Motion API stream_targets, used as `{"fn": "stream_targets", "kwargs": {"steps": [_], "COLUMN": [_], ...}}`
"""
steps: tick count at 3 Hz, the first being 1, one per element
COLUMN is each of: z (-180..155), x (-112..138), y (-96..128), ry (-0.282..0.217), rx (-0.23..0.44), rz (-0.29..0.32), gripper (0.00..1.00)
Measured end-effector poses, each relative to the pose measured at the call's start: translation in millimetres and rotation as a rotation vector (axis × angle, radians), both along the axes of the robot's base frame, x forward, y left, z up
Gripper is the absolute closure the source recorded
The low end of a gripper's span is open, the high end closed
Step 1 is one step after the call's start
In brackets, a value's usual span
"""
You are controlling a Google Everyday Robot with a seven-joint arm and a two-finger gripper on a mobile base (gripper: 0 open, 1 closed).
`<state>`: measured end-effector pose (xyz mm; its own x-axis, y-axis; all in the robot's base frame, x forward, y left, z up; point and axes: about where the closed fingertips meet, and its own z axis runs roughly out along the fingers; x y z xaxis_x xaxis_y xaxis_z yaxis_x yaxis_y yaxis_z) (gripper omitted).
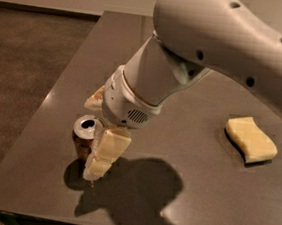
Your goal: Pick orange can
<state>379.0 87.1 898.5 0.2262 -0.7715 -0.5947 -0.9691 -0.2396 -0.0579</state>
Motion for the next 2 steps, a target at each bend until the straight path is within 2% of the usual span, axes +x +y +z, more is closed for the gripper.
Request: {"fn": "stream_targets", "kwargs": {"steps": [2], "z": [4.9], "x": [3.1], "y": [-4.4], "ry": [-0.003], "rx": [0.008], "rz": [-0.001], "gripper": [0.64]}}
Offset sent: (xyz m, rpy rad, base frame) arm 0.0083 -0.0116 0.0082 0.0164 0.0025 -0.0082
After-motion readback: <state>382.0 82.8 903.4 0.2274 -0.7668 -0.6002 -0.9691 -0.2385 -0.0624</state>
